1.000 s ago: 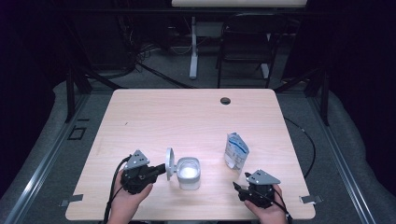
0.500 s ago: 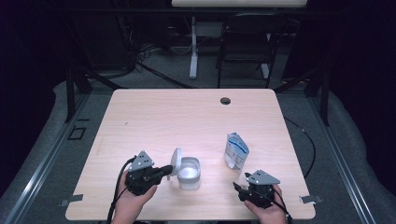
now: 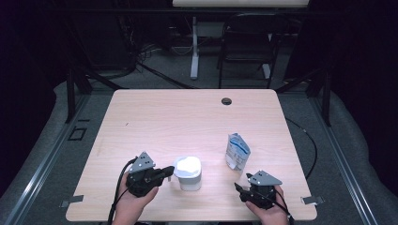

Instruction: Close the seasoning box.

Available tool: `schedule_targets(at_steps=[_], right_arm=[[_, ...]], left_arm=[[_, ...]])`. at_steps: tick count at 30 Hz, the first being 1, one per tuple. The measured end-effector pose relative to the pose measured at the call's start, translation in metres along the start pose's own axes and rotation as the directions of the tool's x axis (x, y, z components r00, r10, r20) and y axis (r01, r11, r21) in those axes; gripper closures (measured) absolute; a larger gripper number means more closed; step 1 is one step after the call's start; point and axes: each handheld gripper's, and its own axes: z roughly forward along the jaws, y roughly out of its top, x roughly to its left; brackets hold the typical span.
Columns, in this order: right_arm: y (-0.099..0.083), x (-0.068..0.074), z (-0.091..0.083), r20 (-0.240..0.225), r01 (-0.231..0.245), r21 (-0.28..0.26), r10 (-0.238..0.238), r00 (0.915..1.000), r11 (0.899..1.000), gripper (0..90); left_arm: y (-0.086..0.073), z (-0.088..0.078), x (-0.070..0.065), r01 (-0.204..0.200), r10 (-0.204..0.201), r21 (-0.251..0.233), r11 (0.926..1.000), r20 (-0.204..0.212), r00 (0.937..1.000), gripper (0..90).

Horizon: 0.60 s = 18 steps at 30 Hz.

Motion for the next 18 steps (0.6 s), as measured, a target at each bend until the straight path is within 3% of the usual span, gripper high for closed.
schedule_targets(at_steps=[18], right_arm=[[0.0008, 0.0, -0.0014, 0.003, -0.011, -0.014, 0.011, 0.9999, 1.0, 41.2]], left_arm=[[0.0008, -0.0078, 0.0033, 0.002, -0.002, -0.018, 0.9998, -0.011, 0.9999, 90.0]])
